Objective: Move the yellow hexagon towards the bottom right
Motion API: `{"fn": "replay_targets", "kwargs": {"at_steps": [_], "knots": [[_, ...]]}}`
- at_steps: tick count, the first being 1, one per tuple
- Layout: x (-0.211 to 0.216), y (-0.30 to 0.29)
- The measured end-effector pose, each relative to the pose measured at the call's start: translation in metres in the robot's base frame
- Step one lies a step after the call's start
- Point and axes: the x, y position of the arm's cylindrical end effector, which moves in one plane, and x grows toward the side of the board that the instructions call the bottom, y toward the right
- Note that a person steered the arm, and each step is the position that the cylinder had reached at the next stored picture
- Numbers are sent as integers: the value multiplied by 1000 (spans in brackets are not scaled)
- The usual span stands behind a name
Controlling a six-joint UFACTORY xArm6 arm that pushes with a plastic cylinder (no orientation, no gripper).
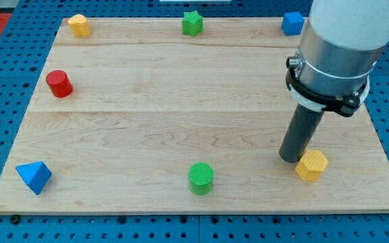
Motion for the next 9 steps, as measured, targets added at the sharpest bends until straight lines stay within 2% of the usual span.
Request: {"fn": "replay_targets", "kwargs": {"at_steps": [4, 9], "knots": [[25, 6], [29, 36]]}}
